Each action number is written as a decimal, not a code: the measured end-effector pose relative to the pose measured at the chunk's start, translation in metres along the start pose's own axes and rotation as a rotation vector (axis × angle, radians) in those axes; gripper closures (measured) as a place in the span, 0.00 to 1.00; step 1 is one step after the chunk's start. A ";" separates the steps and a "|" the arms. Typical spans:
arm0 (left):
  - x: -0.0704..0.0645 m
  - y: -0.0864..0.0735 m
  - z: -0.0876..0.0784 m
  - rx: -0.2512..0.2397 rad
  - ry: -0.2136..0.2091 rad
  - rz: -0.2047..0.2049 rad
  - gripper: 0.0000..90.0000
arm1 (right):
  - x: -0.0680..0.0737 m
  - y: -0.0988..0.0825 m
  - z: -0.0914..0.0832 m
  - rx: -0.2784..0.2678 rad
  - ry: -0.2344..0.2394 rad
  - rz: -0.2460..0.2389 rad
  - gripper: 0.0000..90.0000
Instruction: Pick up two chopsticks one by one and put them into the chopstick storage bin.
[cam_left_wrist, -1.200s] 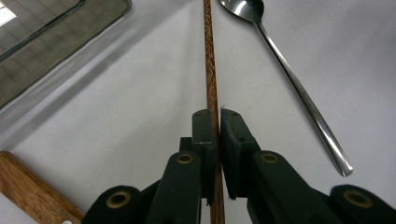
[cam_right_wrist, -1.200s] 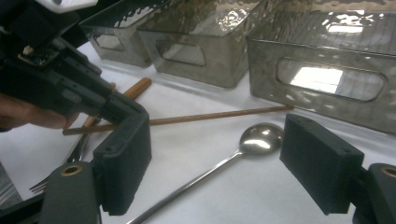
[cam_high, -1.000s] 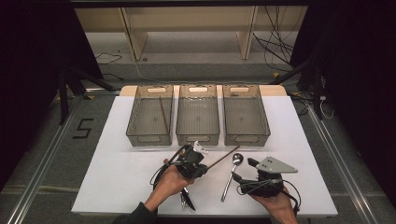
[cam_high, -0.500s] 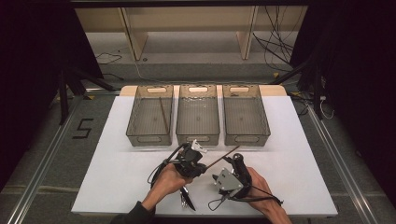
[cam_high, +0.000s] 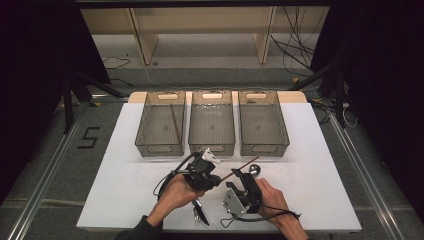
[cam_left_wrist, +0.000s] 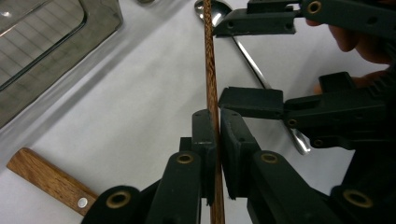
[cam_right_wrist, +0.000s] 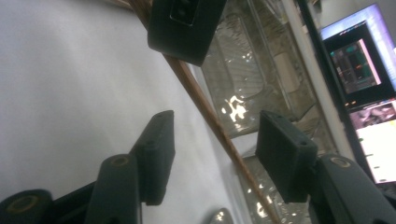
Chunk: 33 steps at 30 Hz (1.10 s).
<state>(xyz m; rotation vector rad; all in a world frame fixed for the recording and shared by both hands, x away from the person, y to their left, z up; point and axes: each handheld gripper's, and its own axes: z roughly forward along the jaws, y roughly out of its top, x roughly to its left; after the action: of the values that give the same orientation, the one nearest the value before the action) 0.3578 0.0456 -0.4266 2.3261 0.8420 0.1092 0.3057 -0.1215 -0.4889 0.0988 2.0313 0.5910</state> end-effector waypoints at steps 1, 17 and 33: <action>-0.001 0.000 -0.001 -0.002 -0.005 0.003 0.94 | 0.000 0.001 0.000 -0.001 -0.004 -0.016 0.55; -0.002 0.001 -0.012 -0.004 -0.029 0.009 0.94 | 0.004 0.003 -0.005 -0.023 -0.057 -0.144 0.78; 0.000 0.001 -0.021 -0.004 -0.060 0.007 0.94 | 0.008 0.006 -0.007 -0.040 -0.082 -0.265 0.93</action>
<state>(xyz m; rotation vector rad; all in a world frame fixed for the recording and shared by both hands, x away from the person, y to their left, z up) 0.3526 0.0567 -0.4099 2.3172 0.8026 0.0439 0.2951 -0.1161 -0.4898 -0.1661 1.9120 0.4526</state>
